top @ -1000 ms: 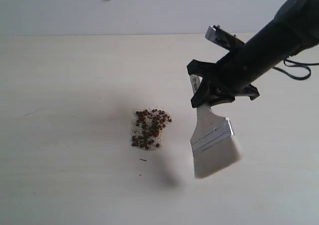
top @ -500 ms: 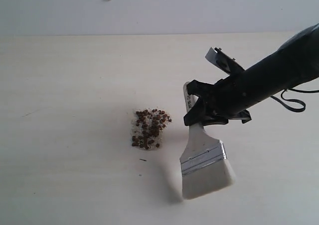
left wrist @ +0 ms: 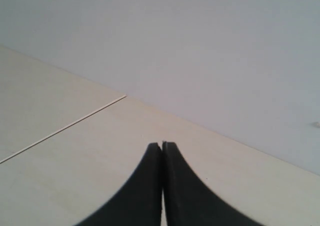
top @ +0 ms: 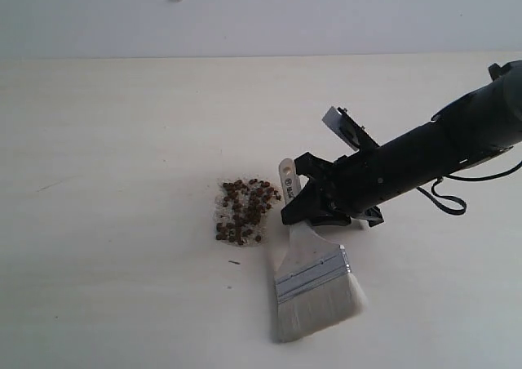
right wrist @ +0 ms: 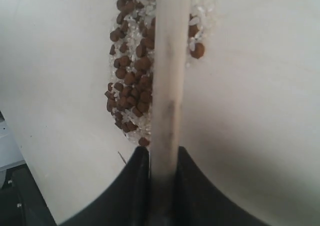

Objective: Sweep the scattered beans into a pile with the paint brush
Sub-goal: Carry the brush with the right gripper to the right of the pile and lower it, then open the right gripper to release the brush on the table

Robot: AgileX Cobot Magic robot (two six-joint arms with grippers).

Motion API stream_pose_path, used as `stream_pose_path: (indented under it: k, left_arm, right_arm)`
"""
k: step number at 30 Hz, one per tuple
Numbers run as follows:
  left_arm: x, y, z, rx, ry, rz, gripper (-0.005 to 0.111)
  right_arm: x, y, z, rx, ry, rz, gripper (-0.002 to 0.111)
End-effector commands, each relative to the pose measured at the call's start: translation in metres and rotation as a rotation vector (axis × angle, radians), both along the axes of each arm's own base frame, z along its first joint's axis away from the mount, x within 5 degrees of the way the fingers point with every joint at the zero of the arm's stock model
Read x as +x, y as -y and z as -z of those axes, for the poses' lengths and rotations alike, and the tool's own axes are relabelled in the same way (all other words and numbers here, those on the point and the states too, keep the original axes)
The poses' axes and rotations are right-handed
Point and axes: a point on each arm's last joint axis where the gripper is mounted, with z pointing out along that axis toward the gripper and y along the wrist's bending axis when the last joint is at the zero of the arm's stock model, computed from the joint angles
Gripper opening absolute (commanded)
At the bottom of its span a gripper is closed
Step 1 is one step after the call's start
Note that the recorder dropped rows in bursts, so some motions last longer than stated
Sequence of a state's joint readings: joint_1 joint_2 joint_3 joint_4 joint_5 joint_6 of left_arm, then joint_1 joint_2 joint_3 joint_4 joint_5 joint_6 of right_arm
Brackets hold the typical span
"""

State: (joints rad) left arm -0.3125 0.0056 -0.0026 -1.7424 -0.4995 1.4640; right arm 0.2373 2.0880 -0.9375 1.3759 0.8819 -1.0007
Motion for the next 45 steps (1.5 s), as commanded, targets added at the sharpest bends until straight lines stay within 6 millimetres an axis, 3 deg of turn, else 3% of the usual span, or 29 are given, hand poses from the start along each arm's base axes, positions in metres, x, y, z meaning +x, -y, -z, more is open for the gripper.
stream_pose_path:
  k: [1, 26, 38, 45]
  left_arm:
    - [0.0, 0.0, 0.001, -0.006, 0.002, 0.002, 0.0]
    - [0.0, 0.0, 0.001, -0.006, 0.002, 0.002, 0.0]
    - [0.0, 0.0, 0.001, -0.006, 0.002, 0.002, 0.0]
    - [0.0, 0.0, 0.001, -0.006, 0.002, 0.002, 0.0]
  right_arm:
    - [0.003, 0.004, 0.004, -0.049, 0.036, 0.018, 0.0]
    - [0.013, 0.018, 0.006, -0.249, 0.125, 0.1, 0.0]
    - [0.016, 0.023, 0.006, -0.306, 0.159, 0.111, 0.035]
    - [0.026, 0.033, -0.021, -0.421, 0.336, 0.141, 0.038]
